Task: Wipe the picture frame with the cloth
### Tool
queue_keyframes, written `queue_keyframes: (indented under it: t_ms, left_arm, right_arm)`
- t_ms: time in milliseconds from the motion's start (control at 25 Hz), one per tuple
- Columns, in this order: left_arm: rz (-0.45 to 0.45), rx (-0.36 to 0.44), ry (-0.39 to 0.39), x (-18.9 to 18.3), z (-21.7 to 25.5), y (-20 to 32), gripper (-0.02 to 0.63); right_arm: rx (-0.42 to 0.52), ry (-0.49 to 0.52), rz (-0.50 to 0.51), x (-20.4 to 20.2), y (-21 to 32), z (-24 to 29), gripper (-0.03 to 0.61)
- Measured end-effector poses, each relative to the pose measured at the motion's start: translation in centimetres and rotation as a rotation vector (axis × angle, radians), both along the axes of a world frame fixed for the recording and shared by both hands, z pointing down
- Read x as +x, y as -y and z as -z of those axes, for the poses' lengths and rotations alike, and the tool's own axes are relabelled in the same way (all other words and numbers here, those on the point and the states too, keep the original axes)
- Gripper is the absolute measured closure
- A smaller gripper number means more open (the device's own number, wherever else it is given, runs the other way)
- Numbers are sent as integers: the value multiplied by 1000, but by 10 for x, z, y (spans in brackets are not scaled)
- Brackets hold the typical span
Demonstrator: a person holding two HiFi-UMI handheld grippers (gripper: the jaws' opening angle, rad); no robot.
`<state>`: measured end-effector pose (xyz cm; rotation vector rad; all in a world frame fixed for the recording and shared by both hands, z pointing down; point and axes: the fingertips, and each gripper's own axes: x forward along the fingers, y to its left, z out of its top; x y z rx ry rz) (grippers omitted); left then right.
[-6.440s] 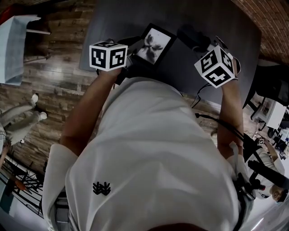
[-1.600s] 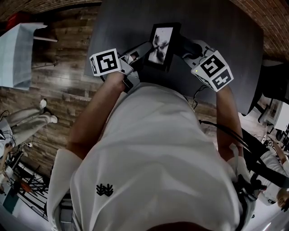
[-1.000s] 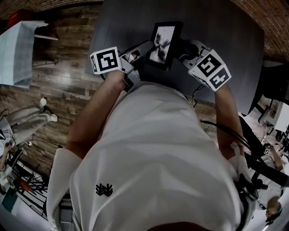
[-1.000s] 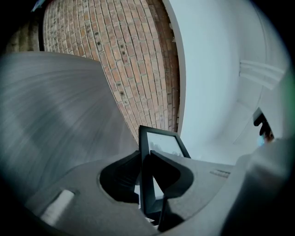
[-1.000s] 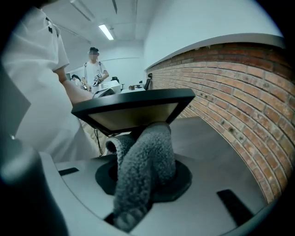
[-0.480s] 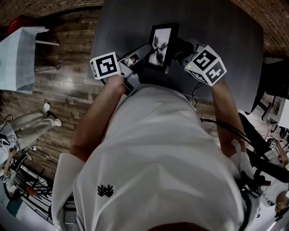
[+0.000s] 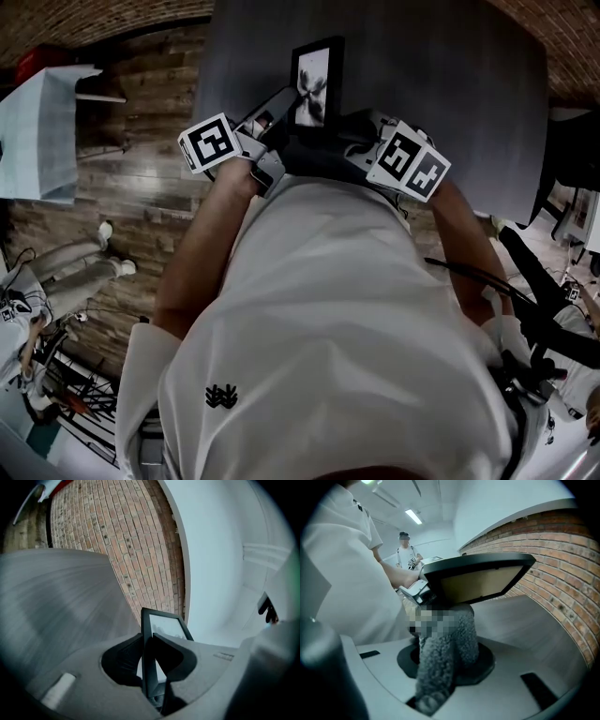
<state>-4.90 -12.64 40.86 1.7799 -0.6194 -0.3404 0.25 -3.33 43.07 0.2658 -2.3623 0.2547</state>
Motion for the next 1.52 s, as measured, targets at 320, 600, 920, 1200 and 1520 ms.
queue_keyframes:
  t_ms: [320, 600, 920, 1200, 1520]
  left_arm:
    - [78, -23, 31, -30, -13, 19, 540]
    - [125, -35, 159, -53, -40, 30, 540]
    - [194, -46, 318, -91, -69, 45, 538]
    - [253, -85, 501, -116, -116, 83, 538]
    - [286, -134, 661, -137, -161, 112, 538]
  right_arm:
    - [-59, 35, -45, 0, -14, -3, 486]
    - [-78, 51, -166, 20, -23, -8, 486]
    - [-56, 30, -380, 41, -28, -9, 486]
    - [-65, 4, -467, 60, -21, -18, 486]
    - [-52, 1, -538, 81, -12, -19, 486]
